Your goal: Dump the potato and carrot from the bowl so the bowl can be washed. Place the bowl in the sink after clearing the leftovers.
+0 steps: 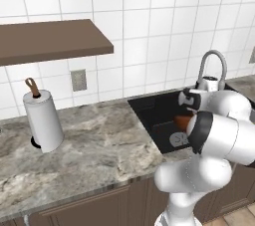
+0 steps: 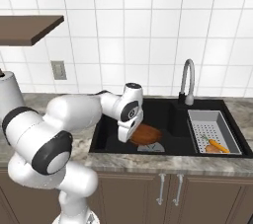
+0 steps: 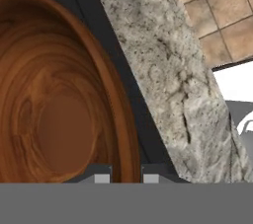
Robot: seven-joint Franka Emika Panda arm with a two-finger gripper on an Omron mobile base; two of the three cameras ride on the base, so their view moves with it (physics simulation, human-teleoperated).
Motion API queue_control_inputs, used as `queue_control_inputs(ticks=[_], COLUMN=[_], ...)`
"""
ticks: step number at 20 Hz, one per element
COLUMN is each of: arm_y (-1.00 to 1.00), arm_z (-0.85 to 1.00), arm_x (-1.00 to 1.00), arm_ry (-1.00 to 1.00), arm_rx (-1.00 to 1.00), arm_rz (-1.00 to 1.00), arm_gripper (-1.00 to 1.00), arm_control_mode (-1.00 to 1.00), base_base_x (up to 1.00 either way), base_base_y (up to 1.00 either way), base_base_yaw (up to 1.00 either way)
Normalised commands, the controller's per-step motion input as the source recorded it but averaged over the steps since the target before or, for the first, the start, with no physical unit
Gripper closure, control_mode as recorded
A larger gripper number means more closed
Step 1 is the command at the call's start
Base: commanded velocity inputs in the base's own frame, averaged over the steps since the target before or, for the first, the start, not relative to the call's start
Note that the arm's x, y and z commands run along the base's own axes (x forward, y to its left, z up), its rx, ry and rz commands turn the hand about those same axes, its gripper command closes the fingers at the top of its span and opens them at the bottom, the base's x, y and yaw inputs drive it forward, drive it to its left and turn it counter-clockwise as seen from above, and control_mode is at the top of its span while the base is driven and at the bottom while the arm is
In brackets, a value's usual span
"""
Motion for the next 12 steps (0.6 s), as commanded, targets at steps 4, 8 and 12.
queue_control_inputs(ticks=[4,8,12], arm_y=[0.00,0.00,0.00], arm_z=[-0.25,-0.21,-0.30], arm_x=[0.30,0.28,0.29], arm_ry=[-0.03,-0.03,-0.02], arm_rx=[0.00,0.00,0.00], arm_rz=[-0.06,-0.05,-0.06], arm_gripper=[1.00,1.00,1.00], arm_control_mode=[-1.00,-1.00,-1.00], base_base_x=[0.00,0.00,0.00], base_base_y=[0.00,0.00,0.00], base_base_yaw=[0.00,0.00,0.00])
